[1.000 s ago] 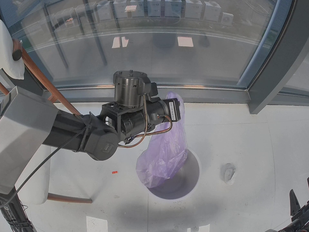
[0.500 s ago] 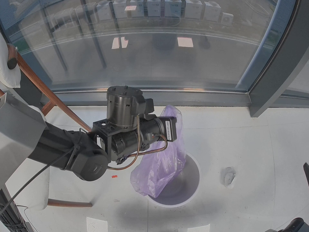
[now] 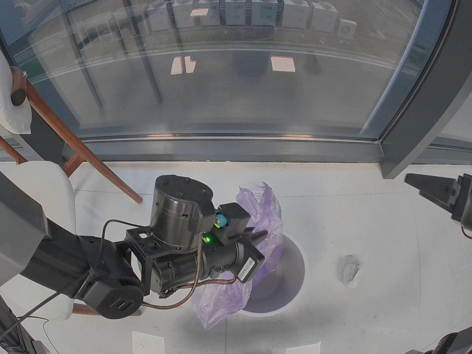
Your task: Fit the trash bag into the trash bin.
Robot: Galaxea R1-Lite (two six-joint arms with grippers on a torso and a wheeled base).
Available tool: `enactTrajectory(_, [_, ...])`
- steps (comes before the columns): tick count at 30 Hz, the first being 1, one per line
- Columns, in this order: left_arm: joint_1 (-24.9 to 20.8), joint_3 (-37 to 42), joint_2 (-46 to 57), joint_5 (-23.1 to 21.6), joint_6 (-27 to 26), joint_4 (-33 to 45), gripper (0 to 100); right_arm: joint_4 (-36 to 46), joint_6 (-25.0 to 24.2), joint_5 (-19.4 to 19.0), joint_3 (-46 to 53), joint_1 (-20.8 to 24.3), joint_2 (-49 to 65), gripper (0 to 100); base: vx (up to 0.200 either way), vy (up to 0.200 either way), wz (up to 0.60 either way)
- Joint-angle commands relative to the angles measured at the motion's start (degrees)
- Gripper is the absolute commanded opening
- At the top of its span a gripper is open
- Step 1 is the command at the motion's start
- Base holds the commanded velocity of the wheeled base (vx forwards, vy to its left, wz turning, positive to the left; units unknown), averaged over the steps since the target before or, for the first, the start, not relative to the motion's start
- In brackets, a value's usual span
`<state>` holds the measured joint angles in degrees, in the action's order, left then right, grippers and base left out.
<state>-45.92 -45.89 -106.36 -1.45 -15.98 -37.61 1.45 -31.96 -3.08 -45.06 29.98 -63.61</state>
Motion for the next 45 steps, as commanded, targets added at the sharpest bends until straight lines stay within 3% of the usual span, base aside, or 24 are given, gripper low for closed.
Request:
enactTrajectory(1, [-2.9,2.1,2.9,-0.2,-20.4,6.6,0,18.4,-9.7,-0.5,-15.5,14.8,-17.4,100,0.0,0.0,0.0])
enactTrajectory(4, [-2.9,1.6,5.5,0.5,-31.3,11.4,0,22.0,-11.1,-0.3,-17.2,17.2,-19.2,100,0.0,0.0,0.0])
enactTrajectory(6, [-2.9,1.6,5.9,1.0,-33.0,12.2,0,22.0,-11.1,-0.2,-17.1,17.4,-19.4,100,0.0,0.0,0.0])
enactTrajectory(7, [-3.2,1.9,6.8,3.5,-38.0,14.7,0,21.8,-11.1,0.1,-17.1,17.5,-21.5,100,0.0,0.0,0.0])
enactTrajectory(9, [-4.8,2.1,6.8,4.7,-40.0,14.9,0,21.8,-11.0,0.2,-17.5,17.6,-23.6,100,0.0,0.0,0.0])
enactTrajectory(17, [-8.1,4.3,5.3,8.5,-39.1,13.2,0,21.7,-10.8,1.0,-18.1,19.9,-29.1,100,0.0,0.0,0.0])
enactTrajectory(25, [-10.2,8.4,5.8,11.4,-36.4,11.6,0,17.7,-10.0,4.2,-20.2,16.5,-36.3,100,0.0,0.0,0.0])
enactTrajectory(30, [-12.3,10.5,6.5,15.1,-31.7,11.5,0,11.6,-2.2,6.8,-19.7,9.9,-38.6,100,0.0,0.0,0.0])
enactTrajectory(33, [-13.0,10.3,6.5,15.6,-30.9,11.5,0,9.2,0.0,7.0,-19.8,7.8,-39.0,100,0.0,0.0,0.0])
enactTrajectory(45, [-13.0,10.4,5.8,15.7,-30.9,8.3,0,5.9,0.1,7.1,-21.6,8.2,-45.5,100,0.0,0.0,0.0])
